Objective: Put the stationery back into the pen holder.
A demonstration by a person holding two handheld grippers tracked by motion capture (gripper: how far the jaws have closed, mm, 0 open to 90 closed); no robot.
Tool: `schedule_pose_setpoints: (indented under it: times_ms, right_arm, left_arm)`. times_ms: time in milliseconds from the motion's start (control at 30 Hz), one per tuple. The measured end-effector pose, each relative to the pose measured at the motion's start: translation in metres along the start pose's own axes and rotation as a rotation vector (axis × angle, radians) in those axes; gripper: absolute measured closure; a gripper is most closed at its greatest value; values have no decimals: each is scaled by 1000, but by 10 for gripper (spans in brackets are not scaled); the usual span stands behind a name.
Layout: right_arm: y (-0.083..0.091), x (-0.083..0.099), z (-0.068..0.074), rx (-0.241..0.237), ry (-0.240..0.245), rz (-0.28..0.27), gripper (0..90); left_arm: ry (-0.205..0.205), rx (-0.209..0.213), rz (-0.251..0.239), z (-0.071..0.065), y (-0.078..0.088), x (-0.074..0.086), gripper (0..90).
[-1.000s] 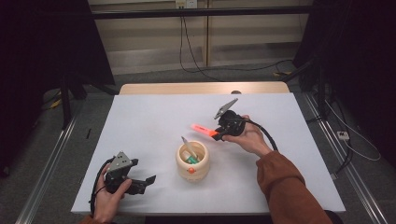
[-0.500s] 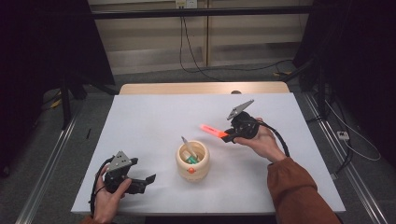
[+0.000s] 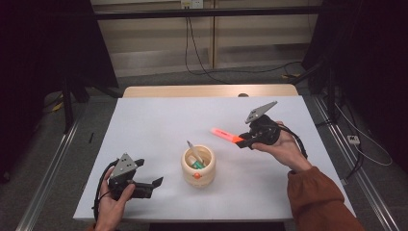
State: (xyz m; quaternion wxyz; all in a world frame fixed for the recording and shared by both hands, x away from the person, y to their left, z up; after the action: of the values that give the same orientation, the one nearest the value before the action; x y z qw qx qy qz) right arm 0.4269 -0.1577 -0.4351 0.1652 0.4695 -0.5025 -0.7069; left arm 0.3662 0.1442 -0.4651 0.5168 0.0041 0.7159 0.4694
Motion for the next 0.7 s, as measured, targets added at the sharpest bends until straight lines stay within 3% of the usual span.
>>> schedule_pose_setpoints:
  times_ms: [133,233,567,700]
  right_arm:
    - [10,4,7,-11,-1,-11,682]
    - [17,5,9,-22,-28,-29,681]
    - [32,6,16,-53,-35,-41,681]
    - [33,5,18,-54,-30,-33,681]
  left_arm:
    - [-21,-8,-38,-3,7,-12,72]
    - [-44,-8,-54,-8,12,-20,70]
    - [-179,-30,-82,-26,19,-43,64]
    - [-239,-52,-79,-32,13,-52,65]
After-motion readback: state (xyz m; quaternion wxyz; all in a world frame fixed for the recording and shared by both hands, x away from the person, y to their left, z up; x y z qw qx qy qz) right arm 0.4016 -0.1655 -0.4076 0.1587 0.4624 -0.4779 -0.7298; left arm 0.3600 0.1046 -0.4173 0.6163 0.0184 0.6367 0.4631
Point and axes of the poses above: each handheld gripper's, and its own axes: y roughly backward along the jaws, x roughly out of its underside, z roughly to its left, the point moved 10 cm from there along -y, roughly forward along the jaws, and after that the axes turned 10 degrees about z, right-handed, at the moved point
